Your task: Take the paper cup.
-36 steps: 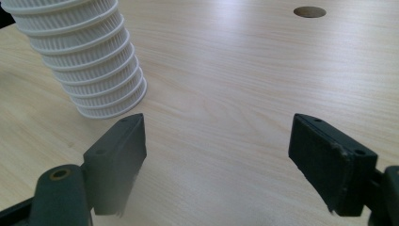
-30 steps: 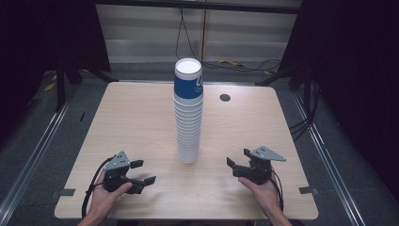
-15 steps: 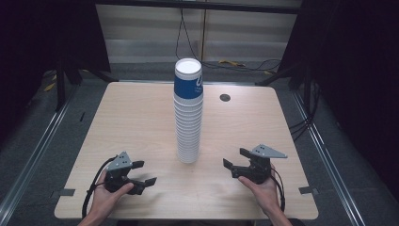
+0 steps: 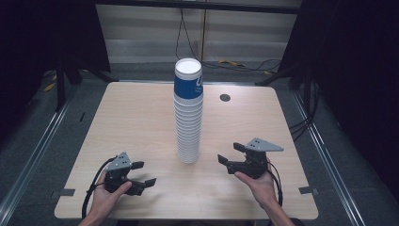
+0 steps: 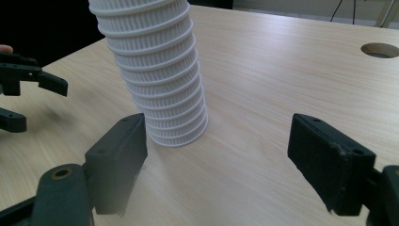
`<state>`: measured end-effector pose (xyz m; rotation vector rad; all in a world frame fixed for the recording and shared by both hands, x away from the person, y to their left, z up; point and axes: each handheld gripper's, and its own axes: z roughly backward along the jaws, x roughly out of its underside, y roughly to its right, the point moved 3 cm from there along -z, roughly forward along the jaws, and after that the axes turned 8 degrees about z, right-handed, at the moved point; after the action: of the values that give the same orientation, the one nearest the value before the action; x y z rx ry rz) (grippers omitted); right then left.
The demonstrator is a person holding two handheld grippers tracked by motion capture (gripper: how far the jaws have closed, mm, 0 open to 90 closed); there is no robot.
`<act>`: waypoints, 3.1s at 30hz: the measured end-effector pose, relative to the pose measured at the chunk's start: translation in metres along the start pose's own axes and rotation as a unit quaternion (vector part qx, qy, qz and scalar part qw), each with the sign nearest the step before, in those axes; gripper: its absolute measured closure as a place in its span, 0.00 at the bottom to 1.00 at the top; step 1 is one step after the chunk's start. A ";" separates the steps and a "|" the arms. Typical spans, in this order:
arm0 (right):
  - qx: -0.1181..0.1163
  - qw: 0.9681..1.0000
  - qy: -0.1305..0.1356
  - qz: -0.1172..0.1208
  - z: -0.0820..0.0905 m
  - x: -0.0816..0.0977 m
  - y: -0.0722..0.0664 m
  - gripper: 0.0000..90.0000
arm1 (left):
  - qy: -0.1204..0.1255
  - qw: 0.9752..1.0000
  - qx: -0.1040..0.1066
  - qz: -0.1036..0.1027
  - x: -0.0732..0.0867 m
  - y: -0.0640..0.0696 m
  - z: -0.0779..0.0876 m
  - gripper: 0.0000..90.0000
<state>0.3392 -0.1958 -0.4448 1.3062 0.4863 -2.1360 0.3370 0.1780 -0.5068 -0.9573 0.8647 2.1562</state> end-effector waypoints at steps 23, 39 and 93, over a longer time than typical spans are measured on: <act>-0.027 0.998 0.045 0.018 -0.002 -0.057 -0.003 0.21 | -0.008 1.000 0.012 -0.009 0.000 0.003 -0.002 0.18; -0.065 0.993 0.087 0.049 0.004 -0.121 -0.011 0.16 | -0.002 1.000 0.015 -0.015 -0.001 0.003 0.000 0.18; -0.118 0.979 0.128 0.102 -0.004 -0.242 -0.024 0.15 | -0.007 1.000 0.016 -0.015 0.001 0.004 -0.001 0.18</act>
<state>0.4110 -0.1058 -0.2310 1.4329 0.6587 -1.6957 0.3342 0.1750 -0.5067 -0.9319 0.8692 2.1153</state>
